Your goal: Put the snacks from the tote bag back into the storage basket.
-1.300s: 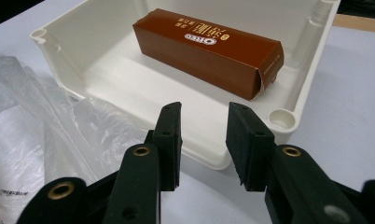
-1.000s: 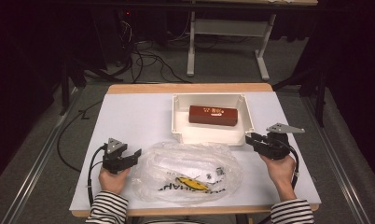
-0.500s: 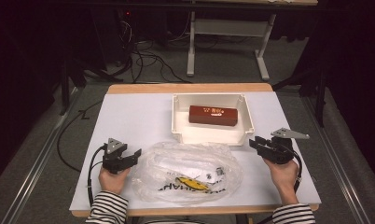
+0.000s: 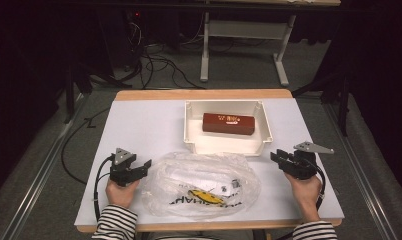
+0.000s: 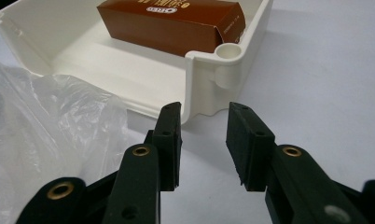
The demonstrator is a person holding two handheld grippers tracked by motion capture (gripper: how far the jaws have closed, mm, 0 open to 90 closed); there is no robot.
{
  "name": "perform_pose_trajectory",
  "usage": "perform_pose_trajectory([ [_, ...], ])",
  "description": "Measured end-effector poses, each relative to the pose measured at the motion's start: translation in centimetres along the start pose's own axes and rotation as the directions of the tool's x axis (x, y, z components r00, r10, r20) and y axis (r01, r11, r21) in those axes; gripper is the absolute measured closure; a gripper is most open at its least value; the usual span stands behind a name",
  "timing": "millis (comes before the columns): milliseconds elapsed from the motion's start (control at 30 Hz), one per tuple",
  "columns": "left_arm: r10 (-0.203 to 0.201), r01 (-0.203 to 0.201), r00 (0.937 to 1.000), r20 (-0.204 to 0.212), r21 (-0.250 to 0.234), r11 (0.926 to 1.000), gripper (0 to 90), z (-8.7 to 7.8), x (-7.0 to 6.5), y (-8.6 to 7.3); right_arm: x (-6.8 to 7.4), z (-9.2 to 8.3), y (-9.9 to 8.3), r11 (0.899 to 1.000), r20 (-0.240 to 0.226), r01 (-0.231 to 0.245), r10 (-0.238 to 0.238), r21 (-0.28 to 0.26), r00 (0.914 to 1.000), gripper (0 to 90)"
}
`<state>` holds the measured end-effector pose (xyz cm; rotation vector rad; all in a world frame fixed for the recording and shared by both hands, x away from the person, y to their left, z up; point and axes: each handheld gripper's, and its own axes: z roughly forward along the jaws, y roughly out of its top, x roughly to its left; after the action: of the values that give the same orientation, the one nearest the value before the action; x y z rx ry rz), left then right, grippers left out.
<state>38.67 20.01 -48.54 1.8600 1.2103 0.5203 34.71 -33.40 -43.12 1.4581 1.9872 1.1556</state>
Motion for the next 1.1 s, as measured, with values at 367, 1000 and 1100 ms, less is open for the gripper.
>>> perform_pose_trajectory([
  [367, -0.001, 0.001, 1.0000, 0.000, 0.000, 1.0000, 33.3, 0.0, 0.0, 0.0, -0.5, 0.6, -0.8, 1.000, 0.021, -0.016, 0.016, 0.008, 0.9997, 65.5],
  [1000, -0.003, 0.003, 1.0000, 0.000, -0.002, 1.0000, 33.3, 0.0, 0.0, 0.0, -1.4, 1.7, -1.6, 0.999, 0.064, -0.037, 0.035, 0.027, 0.9973, 64.1],
  [1100, -0.003, 0.003, 1.0000, 0.001, 0.000, 1.0000, 33.3, 0.0, 0.0, 0.0, -1.5, 2.0, -1.8, 0.999, 0.072, -0.037, 0.034, 0.031, 0.9968, 63.9],
])
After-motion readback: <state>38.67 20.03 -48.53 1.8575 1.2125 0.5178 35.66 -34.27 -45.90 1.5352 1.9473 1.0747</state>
